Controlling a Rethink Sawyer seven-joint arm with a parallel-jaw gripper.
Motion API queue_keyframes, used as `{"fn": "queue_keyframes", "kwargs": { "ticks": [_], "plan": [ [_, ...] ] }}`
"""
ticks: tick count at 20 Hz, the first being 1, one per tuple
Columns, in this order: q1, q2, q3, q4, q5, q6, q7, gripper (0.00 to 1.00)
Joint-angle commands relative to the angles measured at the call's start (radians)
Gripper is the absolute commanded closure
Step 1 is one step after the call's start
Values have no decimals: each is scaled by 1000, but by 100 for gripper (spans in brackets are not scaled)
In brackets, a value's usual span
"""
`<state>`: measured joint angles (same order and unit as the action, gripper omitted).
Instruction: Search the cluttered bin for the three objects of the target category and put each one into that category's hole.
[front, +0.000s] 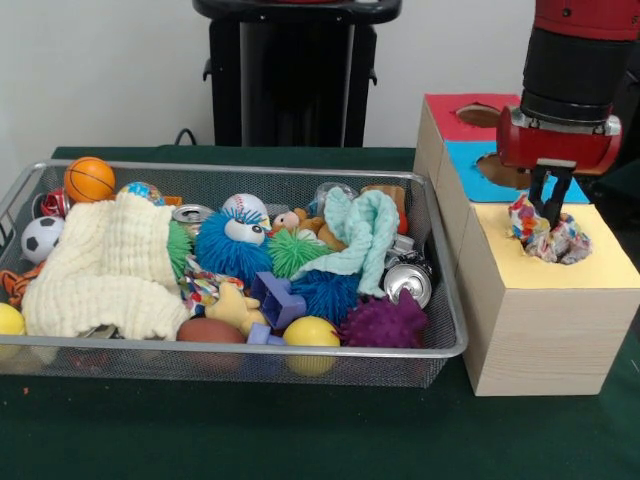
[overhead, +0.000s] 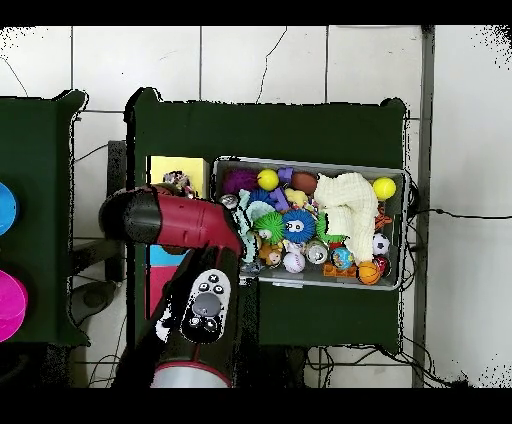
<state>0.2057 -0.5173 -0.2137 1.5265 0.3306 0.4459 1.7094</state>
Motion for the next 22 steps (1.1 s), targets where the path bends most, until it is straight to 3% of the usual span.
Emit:
{"fn": "queue_keyframes", "kwargs": {
  "ticks": [1,5,10,22],
  "plan": [
    [-95,36,263,187,1,149,10,100],
    [-124,32,313,209,-41,39,1,100],
    [-112,63,298,185,-107,-89,30,100],
    [48,-10,112,130,-137,-115,162,100]
  ]
}}
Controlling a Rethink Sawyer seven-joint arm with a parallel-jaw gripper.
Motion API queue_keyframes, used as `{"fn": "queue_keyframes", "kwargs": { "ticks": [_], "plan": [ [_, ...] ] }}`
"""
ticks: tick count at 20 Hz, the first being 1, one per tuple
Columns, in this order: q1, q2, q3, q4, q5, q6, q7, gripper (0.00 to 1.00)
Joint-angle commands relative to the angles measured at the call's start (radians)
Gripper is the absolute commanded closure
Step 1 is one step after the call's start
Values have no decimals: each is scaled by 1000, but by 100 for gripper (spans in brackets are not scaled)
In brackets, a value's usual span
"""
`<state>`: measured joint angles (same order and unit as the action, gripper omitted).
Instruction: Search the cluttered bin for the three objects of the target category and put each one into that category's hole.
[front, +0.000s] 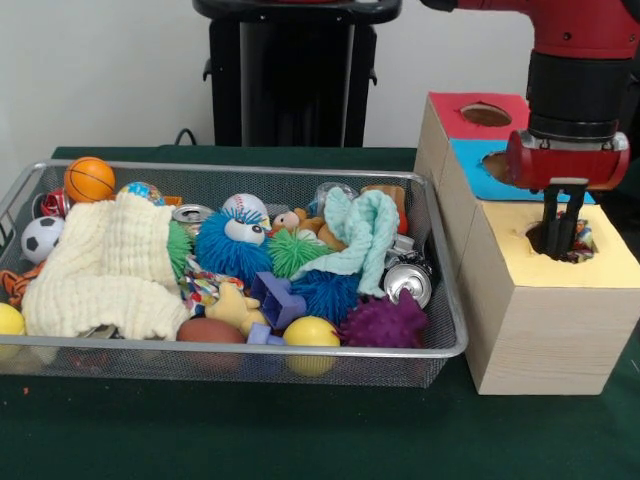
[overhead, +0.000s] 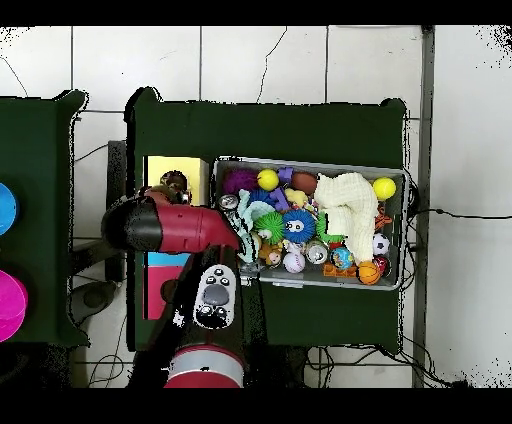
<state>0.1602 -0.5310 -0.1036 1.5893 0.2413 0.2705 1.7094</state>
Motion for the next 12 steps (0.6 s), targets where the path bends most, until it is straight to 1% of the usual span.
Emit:
{"fn": "queue_keyframes", "kwargs": {
  "ticks": [1,7,12],
  "plan": [
    [107,-8,-16,63,-44,68,171,100],
    [154,-50,-102,20,-52,103,151,100],
    [147,-63,-113,14,-52,109,124,100]
  ]
}}
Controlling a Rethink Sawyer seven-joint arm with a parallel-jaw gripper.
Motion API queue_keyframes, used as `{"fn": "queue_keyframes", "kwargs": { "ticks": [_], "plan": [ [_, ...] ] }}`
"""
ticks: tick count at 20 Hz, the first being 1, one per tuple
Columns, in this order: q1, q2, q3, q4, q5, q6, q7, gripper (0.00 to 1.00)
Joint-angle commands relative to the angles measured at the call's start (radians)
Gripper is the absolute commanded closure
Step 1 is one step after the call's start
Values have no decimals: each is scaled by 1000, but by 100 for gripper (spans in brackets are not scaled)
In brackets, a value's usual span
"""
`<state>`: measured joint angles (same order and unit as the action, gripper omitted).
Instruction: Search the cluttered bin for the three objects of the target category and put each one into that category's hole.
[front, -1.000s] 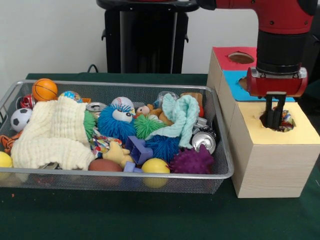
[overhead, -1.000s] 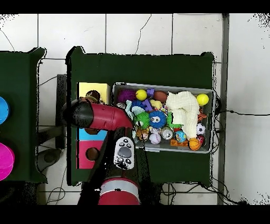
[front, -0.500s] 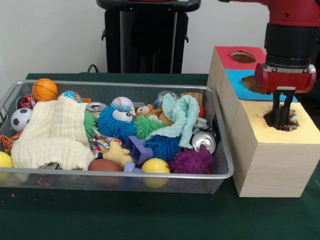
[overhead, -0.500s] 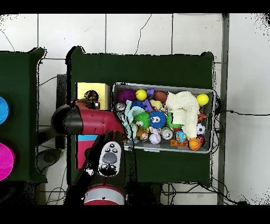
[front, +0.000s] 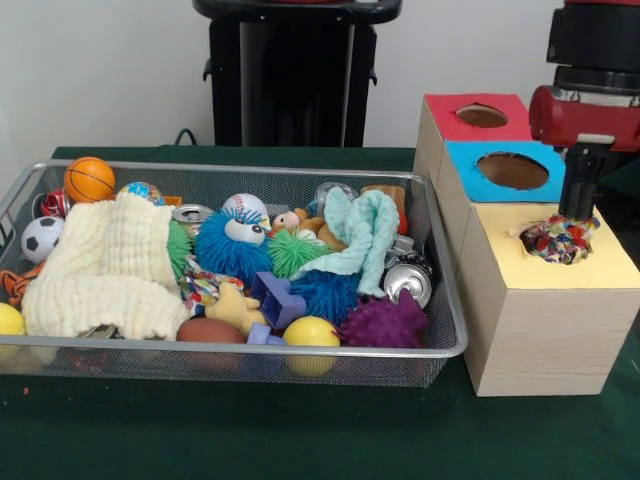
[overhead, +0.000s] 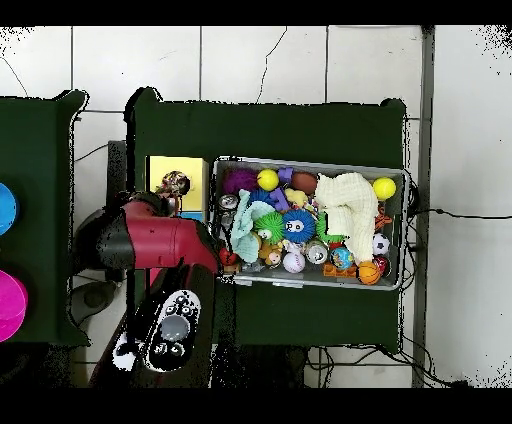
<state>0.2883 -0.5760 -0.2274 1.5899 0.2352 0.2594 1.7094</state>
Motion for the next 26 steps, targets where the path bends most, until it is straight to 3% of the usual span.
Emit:
{"fn": "queue_keyframes", "kwargs": {
  "ticks": [1,5,12,15,21,26],
  "plan": [
    [26,-20,-6,10,-50,121,123,100],
    [32,-10,-70,4,-76,92,110,100],
    [33,4,-68,26,-71,43,126,100],
    [56,7,-119,35,-84,24,142,100],
    [33,-18,-140,98,-89,86,150,100],
    [65,11,-223,118,-84,88,198,100]
  ]
}}
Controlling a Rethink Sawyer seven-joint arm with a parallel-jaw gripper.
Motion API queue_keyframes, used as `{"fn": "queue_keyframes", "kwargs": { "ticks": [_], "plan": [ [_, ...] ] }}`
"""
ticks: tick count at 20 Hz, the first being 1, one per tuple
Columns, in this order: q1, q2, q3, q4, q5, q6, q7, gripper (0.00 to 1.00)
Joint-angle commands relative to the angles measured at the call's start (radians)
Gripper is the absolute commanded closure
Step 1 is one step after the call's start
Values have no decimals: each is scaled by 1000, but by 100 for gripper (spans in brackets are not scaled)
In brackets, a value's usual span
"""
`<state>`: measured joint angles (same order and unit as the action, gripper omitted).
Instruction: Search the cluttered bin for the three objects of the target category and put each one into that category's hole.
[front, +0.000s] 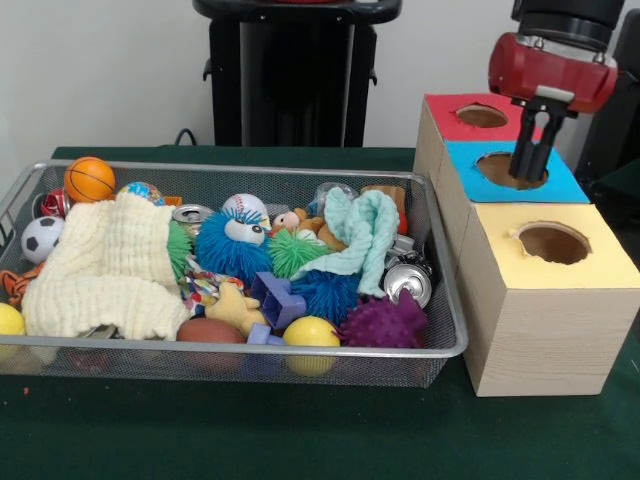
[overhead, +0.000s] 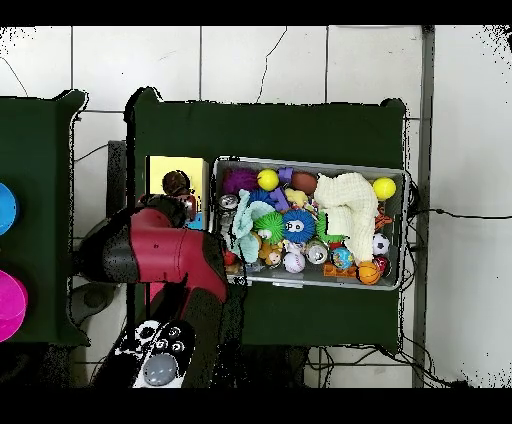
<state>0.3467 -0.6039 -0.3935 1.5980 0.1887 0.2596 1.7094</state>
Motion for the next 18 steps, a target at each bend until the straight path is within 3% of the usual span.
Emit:
{"fn": "queue_keyframes", "kwargs": {
  "ticks": [1,4,9,14,18],
  "plan": [
    [6,37,-65,120,-34,97,202,100],
    [-7,24,-67,163,-33,98,193,100],
    [-64,9,-29,246,-57,11,154,100],
    [-85,-4,-20,274,-68,-17,138,100],
    [-85,10,-38,284,-94,-128,161,100]
  ]
}}
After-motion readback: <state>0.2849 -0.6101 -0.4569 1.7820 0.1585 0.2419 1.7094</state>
